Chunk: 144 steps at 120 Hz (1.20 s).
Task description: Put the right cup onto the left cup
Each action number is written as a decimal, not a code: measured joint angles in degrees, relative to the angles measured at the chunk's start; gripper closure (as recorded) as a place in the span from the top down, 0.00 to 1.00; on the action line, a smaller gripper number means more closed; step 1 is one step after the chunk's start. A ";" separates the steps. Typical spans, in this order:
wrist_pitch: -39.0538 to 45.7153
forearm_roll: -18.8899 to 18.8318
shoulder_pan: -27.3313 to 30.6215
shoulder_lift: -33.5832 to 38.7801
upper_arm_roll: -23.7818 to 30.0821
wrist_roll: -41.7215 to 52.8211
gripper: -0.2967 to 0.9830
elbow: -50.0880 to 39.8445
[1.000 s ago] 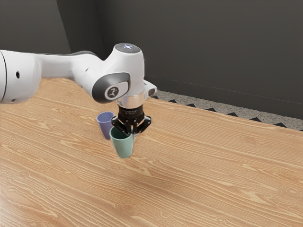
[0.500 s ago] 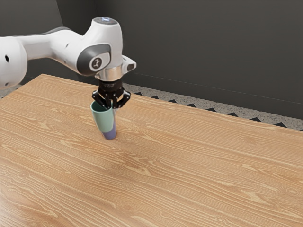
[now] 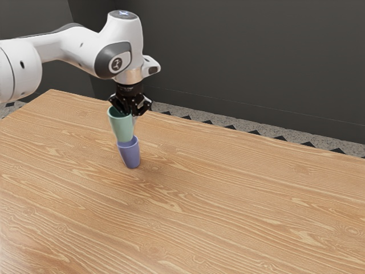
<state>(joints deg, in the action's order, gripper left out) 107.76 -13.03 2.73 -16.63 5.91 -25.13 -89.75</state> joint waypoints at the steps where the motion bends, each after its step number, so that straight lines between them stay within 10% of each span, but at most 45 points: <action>1: 0.00 -0.02 0.00 -0.10 0.00 0.17 0.15 0.11; 144: -0.11 0.98 3.93 -14.92 -1.69 20.05 0.16 14.98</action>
<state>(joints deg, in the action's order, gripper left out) 107.66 -12.05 6.67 -31.55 4.22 -5.08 -74.77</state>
